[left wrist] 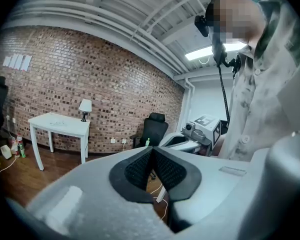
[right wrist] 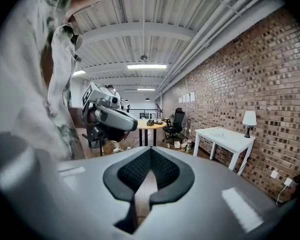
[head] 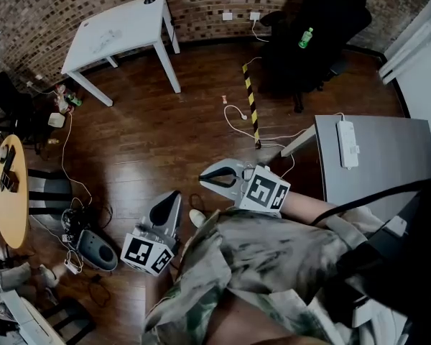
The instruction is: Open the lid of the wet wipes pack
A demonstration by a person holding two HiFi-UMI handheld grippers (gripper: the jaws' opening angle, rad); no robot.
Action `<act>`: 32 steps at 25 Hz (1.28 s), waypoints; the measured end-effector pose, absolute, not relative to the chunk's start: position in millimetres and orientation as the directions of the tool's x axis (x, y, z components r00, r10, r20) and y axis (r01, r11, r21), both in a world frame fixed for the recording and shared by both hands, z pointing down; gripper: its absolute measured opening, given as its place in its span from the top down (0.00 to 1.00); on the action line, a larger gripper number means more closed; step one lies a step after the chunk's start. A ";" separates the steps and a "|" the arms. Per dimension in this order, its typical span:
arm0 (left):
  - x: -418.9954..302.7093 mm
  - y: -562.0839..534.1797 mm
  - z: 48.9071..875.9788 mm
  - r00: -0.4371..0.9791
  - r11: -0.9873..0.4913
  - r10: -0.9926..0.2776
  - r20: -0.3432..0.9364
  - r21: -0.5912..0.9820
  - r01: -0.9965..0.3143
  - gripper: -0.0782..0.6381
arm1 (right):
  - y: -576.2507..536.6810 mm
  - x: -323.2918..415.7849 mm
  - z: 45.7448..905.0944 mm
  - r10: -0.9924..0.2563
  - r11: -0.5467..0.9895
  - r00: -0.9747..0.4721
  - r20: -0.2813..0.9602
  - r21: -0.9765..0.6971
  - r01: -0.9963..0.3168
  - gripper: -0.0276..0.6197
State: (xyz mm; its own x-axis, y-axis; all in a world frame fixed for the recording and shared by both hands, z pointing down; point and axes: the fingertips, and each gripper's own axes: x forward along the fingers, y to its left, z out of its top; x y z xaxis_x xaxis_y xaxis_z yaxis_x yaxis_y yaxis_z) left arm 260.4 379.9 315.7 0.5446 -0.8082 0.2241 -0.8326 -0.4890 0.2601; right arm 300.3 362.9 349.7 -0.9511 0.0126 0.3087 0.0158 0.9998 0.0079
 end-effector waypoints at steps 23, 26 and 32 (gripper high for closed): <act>306.7 362.9 324.0 0.562 -0.515 -0.790 0.245 0.230 -0.826 0.89 | 354.0 348.5 350.2 -0.017 1.000 -0.957 0.291 0.013 -0.014 0.95; 301.4 358.5 323.9 0.564 -0.519 -0.790 0.240 0.229 -0.824 0.89 | 351.5 344.0 348.2 -0.020 1.000 -0.956 0.293 0.025 -0.013 0.95; 287.0 354.9 324.7 0.568 -0.522 -0.789 0.233 0.234 -0.820 0.89 | 350.0 331.3 348.1 -0.024 0.999 -0.952 0.304 0.035 -0.014 0.95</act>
